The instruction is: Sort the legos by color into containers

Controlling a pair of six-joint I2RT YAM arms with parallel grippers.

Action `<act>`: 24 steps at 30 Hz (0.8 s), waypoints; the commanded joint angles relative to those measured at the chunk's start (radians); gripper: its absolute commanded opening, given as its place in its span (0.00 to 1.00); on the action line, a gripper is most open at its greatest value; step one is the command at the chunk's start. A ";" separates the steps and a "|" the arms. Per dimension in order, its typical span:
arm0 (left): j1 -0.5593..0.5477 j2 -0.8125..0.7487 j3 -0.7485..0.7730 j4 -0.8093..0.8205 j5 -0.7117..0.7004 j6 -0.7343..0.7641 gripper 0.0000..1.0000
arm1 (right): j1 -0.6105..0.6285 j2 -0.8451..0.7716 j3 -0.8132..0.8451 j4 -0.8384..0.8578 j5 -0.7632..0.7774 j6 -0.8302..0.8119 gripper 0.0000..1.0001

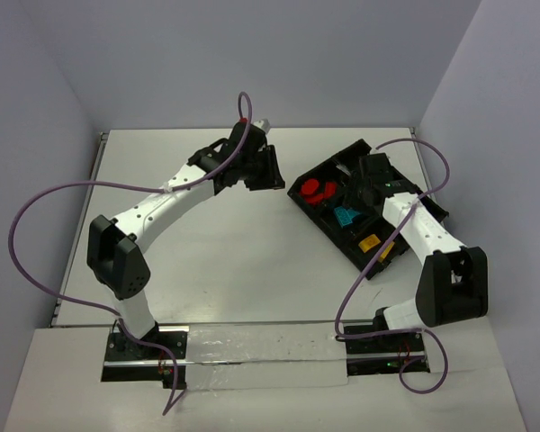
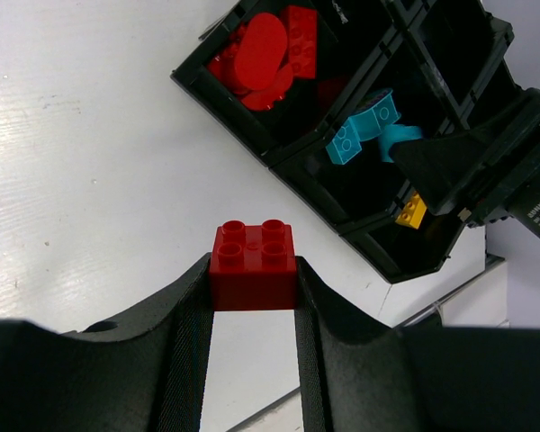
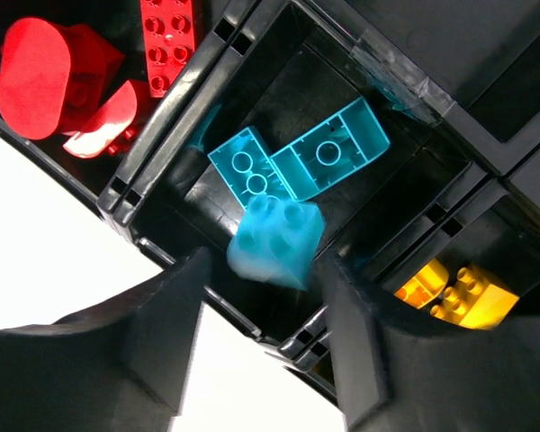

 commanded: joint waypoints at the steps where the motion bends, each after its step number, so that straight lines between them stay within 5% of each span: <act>1: -0.006 0.012 0.073 0.008 0.024 -0.009 0.00 | -0.008 0.013 0.005 0.023 0.014 0.003 0.67; 10: -0.008 0.066 0.133 0.012 0.058 -0.007 0.00 | -0.008 -0.080 0.036 0.000 0.018 0.026 0.70; 24: -0.049 0.507 0.609 0.024 0.105 -0.045 0.00 | -0.008 -0.440 0.015 -0.132 0.012 0.061 0.74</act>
